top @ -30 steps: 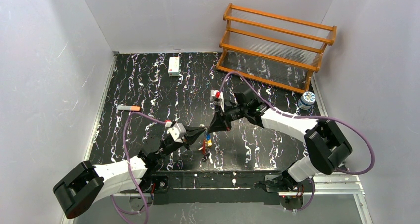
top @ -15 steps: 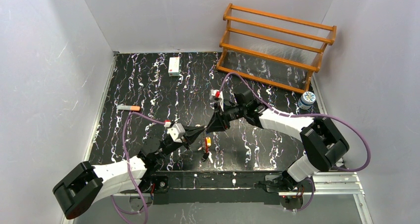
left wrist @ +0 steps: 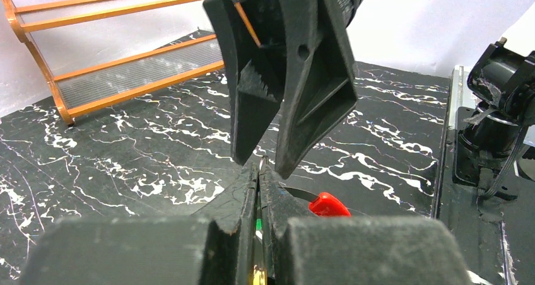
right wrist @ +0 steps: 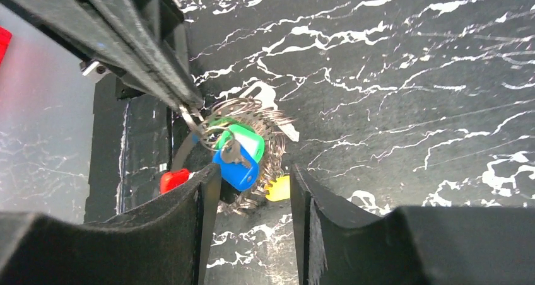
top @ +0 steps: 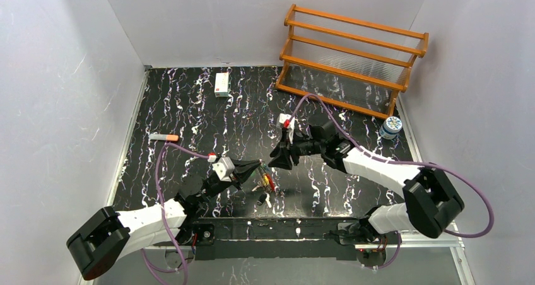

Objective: Put the keys on the keyring

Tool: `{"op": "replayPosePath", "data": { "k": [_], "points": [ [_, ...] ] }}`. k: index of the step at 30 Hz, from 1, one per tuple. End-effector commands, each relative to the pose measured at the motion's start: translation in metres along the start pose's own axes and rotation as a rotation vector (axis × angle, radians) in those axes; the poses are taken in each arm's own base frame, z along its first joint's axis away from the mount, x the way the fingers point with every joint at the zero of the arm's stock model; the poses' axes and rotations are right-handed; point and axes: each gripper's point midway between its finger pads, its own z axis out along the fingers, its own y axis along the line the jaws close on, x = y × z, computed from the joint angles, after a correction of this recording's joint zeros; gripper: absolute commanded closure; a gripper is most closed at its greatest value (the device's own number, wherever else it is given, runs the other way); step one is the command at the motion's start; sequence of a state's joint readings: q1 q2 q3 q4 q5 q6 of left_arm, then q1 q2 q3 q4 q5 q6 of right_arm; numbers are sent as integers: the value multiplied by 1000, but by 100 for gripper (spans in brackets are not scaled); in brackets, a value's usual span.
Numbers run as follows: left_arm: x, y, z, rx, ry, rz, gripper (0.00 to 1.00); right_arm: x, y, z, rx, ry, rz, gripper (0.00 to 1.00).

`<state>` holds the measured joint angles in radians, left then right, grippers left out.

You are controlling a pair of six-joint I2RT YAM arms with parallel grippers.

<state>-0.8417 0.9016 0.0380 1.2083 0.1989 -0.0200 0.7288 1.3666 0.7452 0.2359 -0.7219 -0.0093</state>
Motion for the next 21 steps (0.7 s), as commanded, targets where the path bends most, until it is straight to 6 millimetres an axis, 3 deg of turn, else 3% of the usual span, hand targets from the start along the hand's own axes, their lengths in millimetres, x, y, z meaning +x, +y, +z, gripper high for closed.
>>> {"op": "replayPosePath", "data": {
  "k": [1, 5, 11, 21],
  "points": [
    [-17, -1, 0, 0, -69, 13, 100, -23, 16, -9, -49, -83, -157, 48],
    [-17, -1, 1, 3, -69, 13, 100, -31, 32, -11, -129, -118, -197, 55],
    [-18, -1, 1, 3, -70, 12, 100, -32, 32, -4, -171, -111, -179, 64],
    [-16, -1, 1, 4, -65, 11, 100, -41, 41, -1, -248, -159, -175, 65]
  ]
}}
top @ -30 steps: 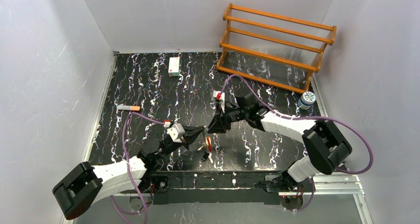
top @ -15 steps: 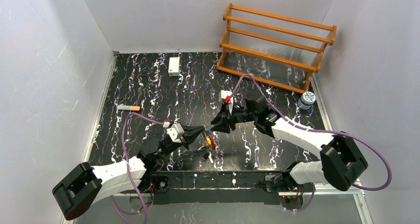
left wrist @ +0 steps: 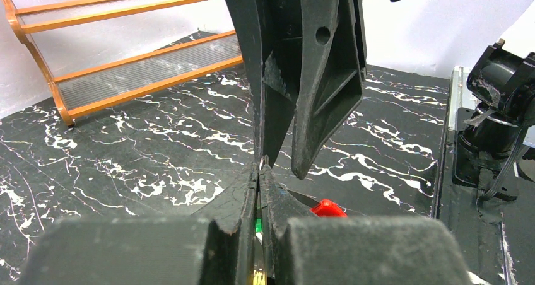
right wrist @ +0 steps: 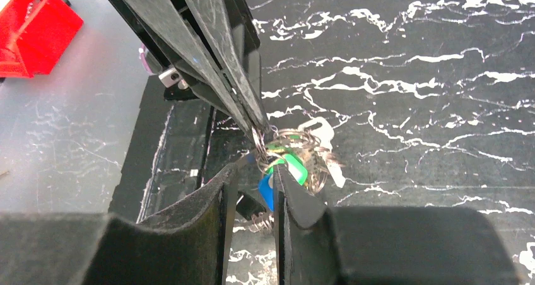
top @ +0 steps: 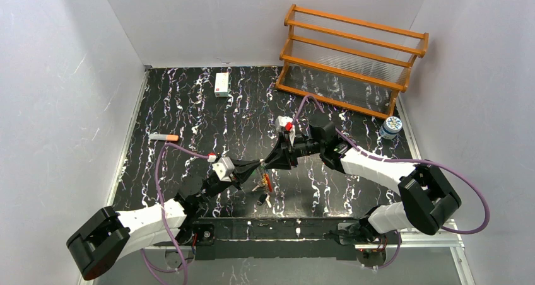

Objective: Put the keys on the keyring

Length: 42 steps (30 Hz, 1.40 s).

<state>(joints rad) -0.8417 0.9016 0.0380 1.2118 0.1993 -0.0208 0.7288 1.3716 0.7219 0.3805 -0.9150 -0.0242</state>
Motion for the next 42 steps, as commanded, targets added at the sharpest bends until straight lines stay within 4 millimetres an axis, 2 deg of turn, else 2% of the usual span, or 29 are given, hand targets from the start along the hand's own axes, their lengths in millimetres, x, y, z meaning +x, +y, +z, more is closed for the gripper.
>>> {"op": "replayPosePath", "data": {
  "k": [1, 6, 9, 11, 12, 14, 20, 24, 27, 31, 36, 40, 42],
  "points": [
    [-16, -1, 1, 3, -62, 11, 100, -29, 10, 2, -55, -83, -78, 65],
    [-16, -1, 1, 4, -64, 10, 100, -32, 7, 4, -46, -93, -79, 65],
    [-17, -1, 1, 4, -66, 11, 100, -30, 6, 6, -56, -86, -69, 70],
    [-17, -1, 1, 5, -67, 12, 100, -27, 4, 8, -58, -79, -61, 76],
    [-16, -1, 1, 3, -63, 10, 100, -23, 2, 8, -56, -69, -58, 91],
    [-16, -1, 1, 3, -62, 8, 100, -22, 1, 9, -53, -64, -67, 99],
    [-14, 3, 1, -18, -57, 8, 98, -23, -4, 6, -18, -38, -106, 99],
    [-9, 6, 0, -37, -38, 11, 66, -16, -13, -1, 54, 40, -110, 99],
    [-5, 7, 0, -38, -21, 18, 50, -6, -26, -8, 131, 122, -100, 99],
    [0, 9, 2, -42, 13, 43, 35, 9, -44, -19, 242, 247, -58, 99],
    [8, 18, 3, -88, 60, 41, 22, 15, -64, -34, 381, 341, -45, 99],
    [18, 28, 4, -148, 117, 14, 4, 7, -70, -41, 440, 336, -84, 99],
    [20, 32, 6, -182, 130, -24, 2, 1, -72, -44, 461, 322, -100, 99]
  ]
}}
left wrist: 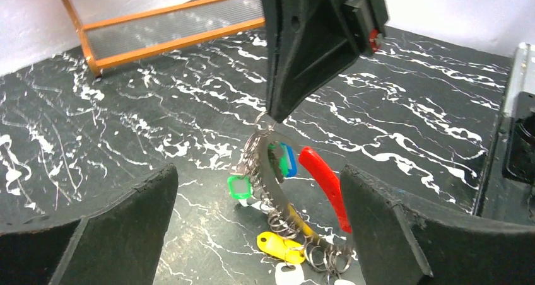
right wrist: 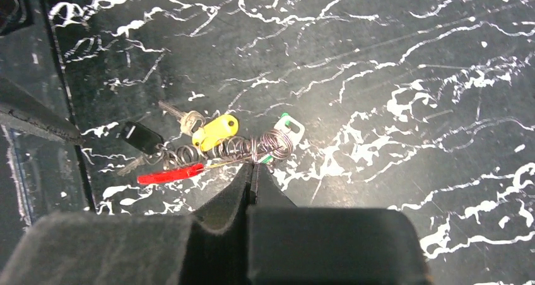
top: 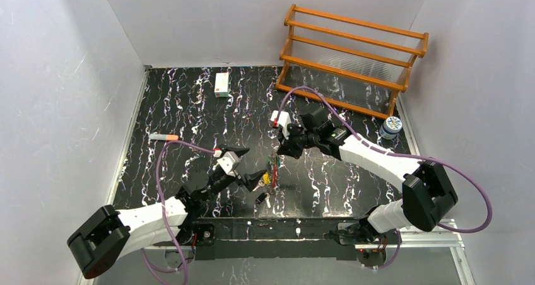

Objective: Put the keys on the keyring

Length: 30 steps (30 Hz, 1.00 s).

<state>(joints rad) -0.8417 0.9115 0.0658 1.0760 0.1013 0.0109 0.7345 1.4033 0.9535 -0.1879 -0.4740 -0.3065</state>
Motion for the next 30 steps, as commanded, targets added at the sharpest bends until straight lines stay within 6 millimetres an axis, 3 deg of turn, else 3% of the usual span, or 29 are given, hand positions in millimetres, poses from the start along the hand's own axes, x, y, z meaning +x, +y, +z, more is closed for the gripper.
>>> {"op": "replayPosePath", "data": {
  "k": [1, 8, 15, 24, 30],
  "points": [
    [-6, 18, 9, -116, 18, -67, 2, -23, -15, -16, 106, -34, -61, 99],
    [3, 29, 28, -192, 104, -163, 2, -31, -31, -35, 256, -79, -54, 99],
    [29, 44, 37, -310, 220, -353, 2, -40, -41, -57, 385, -150, -64, 99],
    [57, 86, 22, -567, 341, -618, 2, -30, -66, -73, 566, -134, 19, 99],
    [86, 100, 8, -726, 579, -608, 2, -20, -71, -80, 616, -150, 73, 99]
  ]
}}
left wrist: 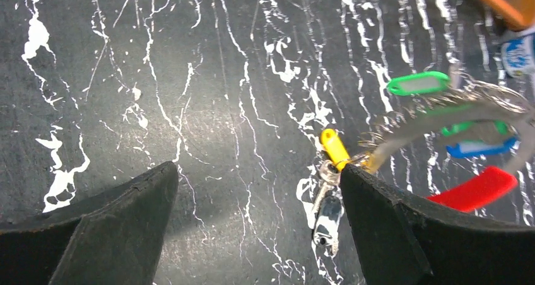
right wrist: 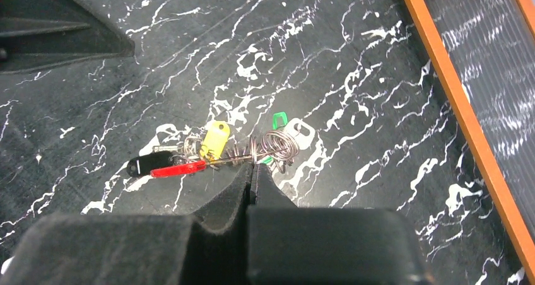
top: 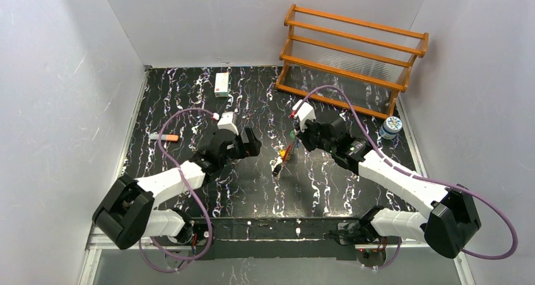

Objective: Put the keys on the keyring

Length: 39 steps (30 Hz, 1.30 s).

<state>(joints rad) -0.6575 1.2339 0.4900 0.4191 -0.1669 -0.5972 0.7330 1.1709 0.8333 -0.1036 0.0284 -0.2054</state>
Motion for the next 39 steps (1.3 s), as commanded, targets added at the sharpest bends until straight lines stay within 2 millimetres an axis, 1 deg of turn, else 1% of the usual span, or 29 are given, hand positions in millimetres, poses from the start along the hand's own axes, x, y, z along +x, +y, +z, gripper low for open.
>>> {"op": "replayPosePath", "data": {
  "k": [1, 3, 8, 10, 12, 16, 21, 24, 27, 30, 32, 34, 35, 38, 39],
  "points": [
    [15, 25, 3, -198, 150, 7, 2, -15, -16, -6, 84, -79, 65, 99],
    [20, 24, 5, -208, 220, 51, 2, -10, -14, -2, 67, -72, 82, 99],
    [13, 6, 16, -153, 258, 91, 2, 12, -6, 13, 20, -8, 130, 99],
    [7, 1, 17, -137, 248, 89, 2, 12, -10, 21, 26, -13, 145, 99],
    [1, -2, 15, -128, 233, 90, 1, 12, -5, 29, -8, -8, 157, 99],
    [-11, -8, 5, -89, 178, 103, 2, 13, -4, 46, -24, -1, 174, 99],
    [-36, -17, -16, -11, 33, 103, 2, 9, -7, 66, -29, -19, 202, 99],
    [-43, -17, -26, 14, -33, 98, 2, -1, -12, 76, -22, -51, 212, 99],
    [-44, -17, -32, 29, -57, 90, 2, -9, -17, 86, -15, -76, 213, 99],
    [-39, -17, -33, 41, -44, 91, 2, -18, -25, 92, -6, -91, 207, 99],
    [-36, -19, -33, 63, -34, 96, 2, -23, -29, 94, 1, -98, 200, 95],
    [-33, -22, -33, 87, -33, 92, 2, -28, -35, 93, 7, -113, 201, 87],
    [-32, -23, -33, 96, -37, 86, 2, -30, -37, 92, 9, -119, 202, 78],
    [-31, -25, -33, 111, -49, 66, 2, -30, -45, 90, 25, -126, 212, 43],
    [-31, -25, -32, 114, -52, 63, 2, -29, -47, 89, 29, -126, 217, 34]
  ]
}}
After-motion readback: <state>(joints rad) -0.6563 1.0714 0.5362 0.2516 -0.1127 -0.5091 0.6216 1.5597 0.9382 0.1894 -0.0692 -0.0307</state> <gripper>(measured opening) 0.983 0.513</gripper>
